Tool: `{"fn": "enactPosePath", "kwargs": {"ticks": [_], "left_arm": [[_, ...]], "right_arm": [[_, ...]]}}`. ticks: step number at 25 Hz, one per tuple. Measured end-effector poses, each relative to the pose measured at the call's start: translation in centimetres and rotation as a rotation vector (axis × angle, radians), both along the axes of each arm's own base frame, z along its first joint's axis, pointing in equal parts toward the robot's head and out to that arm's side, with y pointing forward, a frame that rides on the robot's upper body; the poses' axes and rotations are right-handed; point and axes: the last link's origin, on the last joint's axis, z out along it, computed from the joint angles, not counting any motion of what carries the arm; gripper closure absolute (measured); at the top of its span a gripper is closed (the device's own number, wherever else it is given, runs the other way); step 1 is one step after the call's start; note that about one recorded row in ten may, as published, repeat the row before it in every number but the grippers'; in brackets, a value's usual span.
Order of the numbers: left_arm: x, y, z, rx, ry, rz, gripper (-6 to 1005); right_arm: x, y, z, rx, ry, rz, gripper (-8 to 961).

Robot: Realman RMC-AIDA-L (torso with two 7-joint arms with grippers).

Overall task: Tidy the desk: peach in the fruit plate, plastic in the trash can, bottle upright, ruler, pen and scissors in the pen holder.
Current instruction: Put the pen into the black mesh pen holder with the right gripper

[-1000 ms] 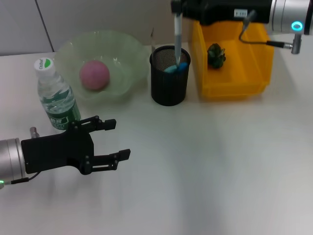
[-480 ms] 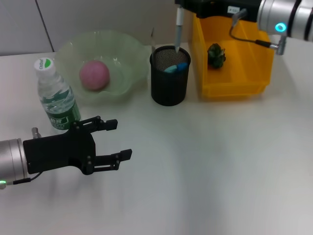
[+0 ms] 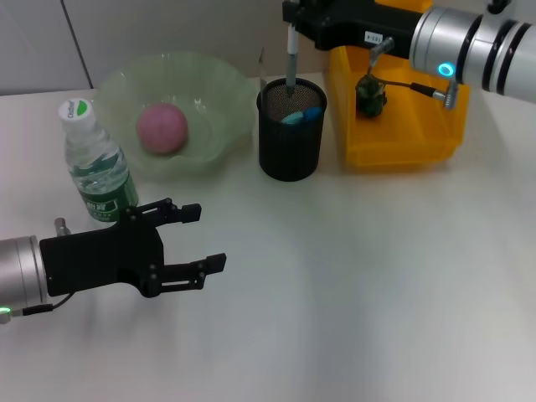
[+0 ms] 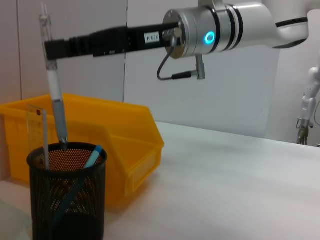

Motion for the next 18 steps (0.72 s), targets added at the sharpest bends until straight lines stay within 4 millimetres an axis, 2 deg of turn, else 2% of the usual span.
{"fn": "enactPosePath", "kwargs": {"ticks": [12, 18], "left_arm": [[0.0, 0.0, 0.0, 0.001, -0.001, 0.004, 167], [0.0, 0.1, 0.1, 0.001, -0.002, 0.009, 167]], "right_arm": [[0.9, 0.1, -2.1, 0.016, -0.043, -0.010, 744], [1.1, 0.0, -2.4, 0.011, -0.053, -0.010, 740]]}}
